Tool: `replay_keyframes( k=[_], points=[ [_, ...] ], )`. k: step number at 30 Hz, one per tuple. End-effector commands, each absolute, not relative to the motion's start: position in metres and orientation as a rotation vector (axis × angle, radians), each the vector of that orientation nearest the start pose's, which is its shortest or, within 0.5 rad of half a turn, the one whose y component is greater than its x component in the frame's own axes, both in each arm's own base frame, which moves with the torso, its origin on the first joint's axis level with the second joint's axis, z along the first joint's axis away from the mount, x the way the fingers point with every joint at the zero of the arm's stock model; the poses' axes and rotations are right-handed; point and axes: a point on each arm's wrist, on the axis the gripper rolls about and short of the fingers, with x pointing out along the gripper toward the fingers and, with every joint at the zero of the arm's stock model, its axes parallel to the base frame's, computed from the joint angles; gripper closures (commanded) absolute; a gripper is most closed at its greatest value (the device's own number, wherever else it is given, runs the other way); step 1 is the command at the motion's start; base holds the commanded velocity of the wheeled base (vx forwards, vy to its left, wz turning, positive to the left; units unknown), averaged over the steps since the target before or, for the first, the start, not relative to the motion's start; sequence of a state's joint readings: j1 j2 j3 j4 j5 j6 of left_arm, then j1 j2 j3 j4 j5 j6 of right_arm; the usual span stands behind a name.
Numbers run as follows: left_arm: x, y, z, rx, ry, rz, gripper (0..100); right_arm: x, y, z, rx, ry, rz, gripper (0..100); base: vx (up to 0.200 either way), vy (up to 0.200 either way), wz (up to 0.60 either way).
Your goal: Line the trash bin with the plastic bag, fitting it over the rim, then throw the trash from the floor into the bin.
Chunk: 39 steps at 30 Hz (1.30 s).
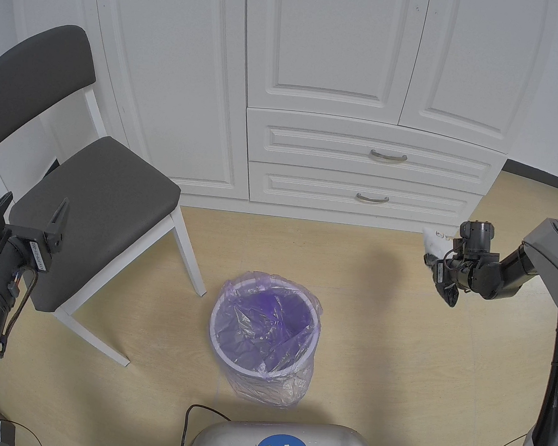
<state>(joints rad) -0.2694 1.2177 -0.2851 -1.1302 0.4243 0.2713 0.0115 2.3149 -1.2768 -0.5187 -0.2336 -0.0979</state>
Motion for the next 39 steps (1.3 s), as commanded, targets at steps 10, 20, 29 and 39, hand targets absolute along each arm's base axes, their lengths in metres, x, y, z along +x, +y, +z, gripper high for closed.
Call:
replay_keyframes(
  k=[10, 20, 29, 39],
  points=[
    [0.139, -0.03, 0.224, 0.176, -0.265, 0.173, 0, 0.33, 0.103, 0.145, -0.451, -0.235, -0.058, 100, 0.0, 0.0, 0.0],
    [0.137, -0.03, 0.227, 0.171, -0.279, 0.17, 0, 0.303, 0.201, 0.113, -0.361, -0.214, 0.24, 100, 0.0, 0.0, 0.0],
    [0.135, -0.03, 0.229, 0.168, -0.294, 0.158, 0, 0.292, 0.227, 0.084, -0.366, -0.154, 0.328, 100, 0.0, 0.0, 0.0],
    [0.131, -0.029, 0.23, 0.165, -0.307, 0.151, 0, 0.287, 0.264, 0.058, -0.624, -0.213, 0.451, 100, 0.0, 0.0, 0.0]
  ],
)
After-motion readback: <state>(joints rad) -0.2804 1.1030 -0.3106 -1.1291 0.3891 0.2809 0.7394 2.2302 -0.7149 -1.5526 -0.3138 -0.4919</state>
